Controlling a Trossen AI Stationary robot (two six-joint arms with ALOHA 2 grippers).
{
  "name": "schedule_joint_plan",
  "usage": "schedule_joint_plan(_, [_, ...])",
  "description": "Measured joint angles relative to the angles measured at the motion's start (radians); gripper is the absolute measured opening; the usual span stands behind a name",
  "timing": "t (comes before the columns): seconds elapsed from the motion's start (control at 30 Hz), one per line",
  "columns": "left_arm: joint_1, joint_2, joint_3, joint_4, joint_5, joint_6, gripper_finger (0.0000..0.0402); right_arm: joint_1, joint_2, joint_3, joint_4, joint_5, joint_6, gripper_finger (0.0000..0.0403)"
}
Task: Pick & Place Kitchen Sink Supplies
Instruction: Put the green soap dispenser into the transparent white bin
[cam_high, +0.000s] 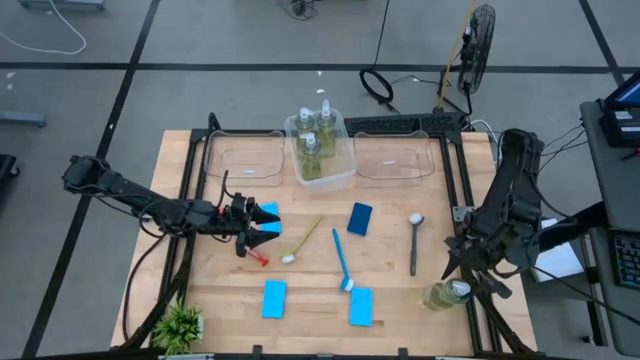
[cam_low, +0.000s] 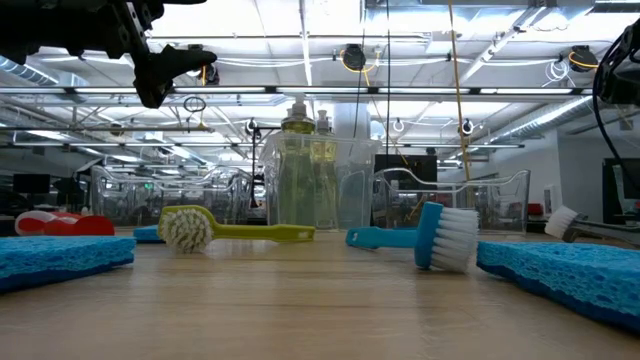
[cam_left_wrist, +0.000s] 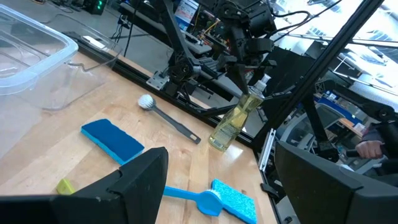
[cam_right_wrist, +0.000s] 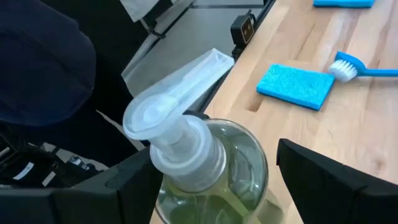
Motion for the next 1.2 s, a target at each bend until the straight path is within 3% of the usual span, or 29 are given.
schedule_joint_plan(1.2, [0.0, 0.0, 0.0, 0.018, -0.001, 0.003, 0.0296, 0.0, 0.001, -0.006, 0.062, 0.051, 0.029, 0.0295])
